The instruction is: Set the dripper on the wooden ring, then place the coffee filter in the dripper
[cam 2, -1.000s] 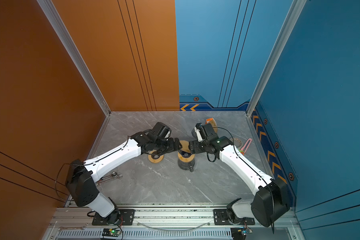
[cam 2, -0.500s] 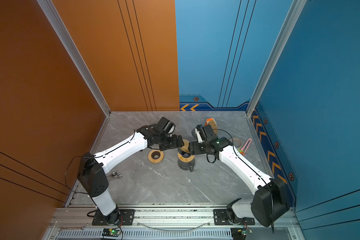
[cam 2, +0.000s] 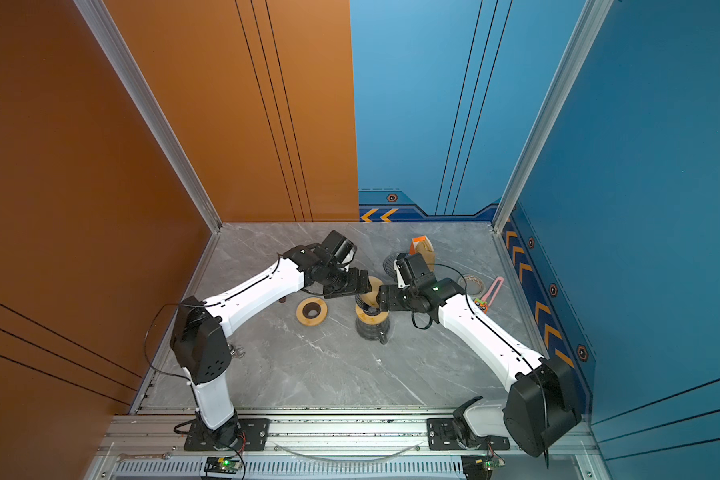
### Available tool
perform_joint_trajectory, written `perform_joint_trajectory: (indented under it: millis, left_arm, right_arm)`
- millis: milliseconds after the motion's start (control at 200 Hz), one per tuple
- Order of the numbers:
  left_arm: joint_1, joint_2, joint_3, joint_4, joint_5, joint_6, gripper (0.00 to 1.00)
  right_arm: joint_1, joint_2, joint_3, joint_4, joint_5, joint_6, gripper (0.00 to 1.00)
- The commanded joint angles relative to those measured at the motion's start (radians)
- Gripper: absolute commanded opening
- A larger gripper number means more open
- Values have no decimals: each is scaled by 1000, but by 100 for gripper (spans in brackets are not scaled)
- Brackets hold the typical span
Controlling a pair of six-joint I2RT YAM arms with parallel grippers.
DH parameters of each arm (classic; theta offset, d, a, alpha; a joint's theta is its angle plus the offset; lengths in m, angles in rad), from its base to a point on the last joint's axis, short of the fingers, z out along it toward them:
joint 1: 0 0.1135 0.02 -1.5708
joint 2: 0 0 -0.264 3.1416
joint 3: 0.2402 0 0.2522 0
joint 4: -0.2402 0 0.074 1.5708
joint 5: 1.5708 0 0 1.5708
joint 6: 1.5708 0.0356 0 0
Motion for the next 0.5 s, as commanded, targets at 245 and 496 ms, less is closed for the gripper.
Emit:
perform_joint_trajectory:
  millis: [245,496]
  left_arm:
    - [-3,33,19,-35,21,36,91]
    - [-8,46,17,-35,26,41,91]
  right_arm:
    - [44,46,-10,33,16,57,89]
    - [60,64,-20,53,59,116,90]
